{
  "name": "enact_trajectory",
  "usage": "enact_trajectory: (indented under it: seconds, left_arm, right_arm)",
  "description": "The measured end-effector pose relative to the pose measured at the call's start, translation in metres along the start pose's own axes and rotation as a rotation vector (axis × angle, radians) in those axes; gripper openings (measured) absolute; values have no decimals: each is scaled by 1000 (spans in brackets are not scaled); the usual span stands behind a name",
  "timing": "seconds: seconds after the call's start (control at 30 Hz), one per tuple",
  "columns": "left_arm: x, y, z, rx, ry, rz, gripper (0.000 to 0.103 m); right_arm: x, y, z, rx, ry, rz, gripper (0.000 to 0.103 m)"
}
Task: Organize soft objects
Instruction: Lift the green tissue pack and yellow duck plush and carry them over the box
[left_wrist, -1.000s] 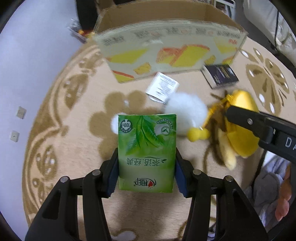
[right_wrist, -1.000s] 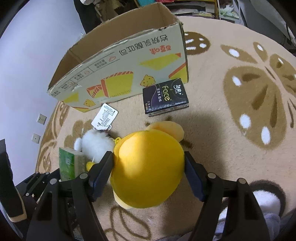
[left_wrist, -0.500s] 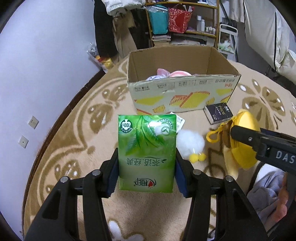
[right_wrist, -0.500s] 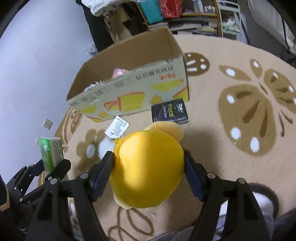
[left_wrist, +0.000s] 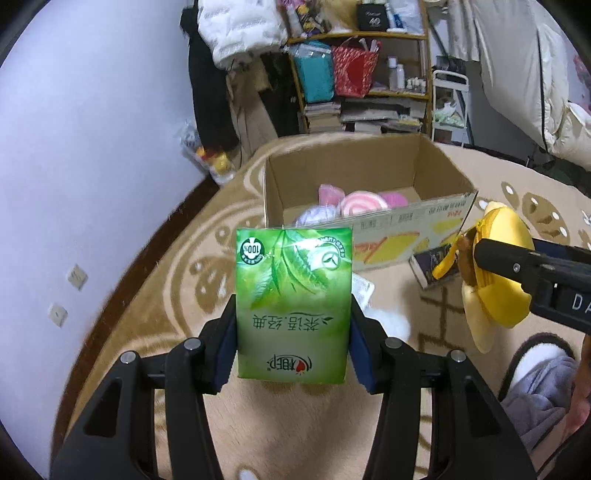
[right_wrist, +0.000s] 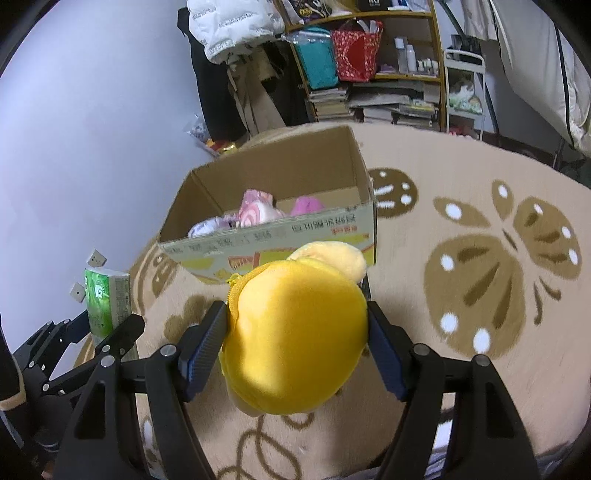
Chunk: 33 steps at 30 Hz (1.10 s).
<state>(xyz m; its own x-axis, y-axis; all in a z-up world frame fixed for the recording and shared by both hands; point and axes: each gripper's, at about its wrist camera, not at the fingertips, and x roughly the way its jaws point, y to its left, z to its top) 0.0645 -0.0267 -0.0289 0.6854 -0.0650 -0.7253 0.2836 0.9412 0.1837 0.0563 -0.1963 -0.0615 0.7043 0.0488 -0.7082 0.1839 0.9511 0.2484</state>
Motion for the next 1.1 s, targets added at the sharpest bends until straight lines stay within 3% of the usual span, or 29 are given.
enact_trajectory:
  seconds: [0.2, 0.53, 1.1]
  left_arm:
    - [-4, 9, 22, -41, -65, -10, 51]
    - [24, 21, 59, -45, -80, 9, 51]
    - [63, 21, 112, -32, -137, 13, 51]
  right_arm:
    - [-6, 5, 13, -6, -30, 24, 78]
    - [-3, 10, 49, -34, -78, 23, 78]
    - [37, 11, 111, -125, -102, -2, 78]
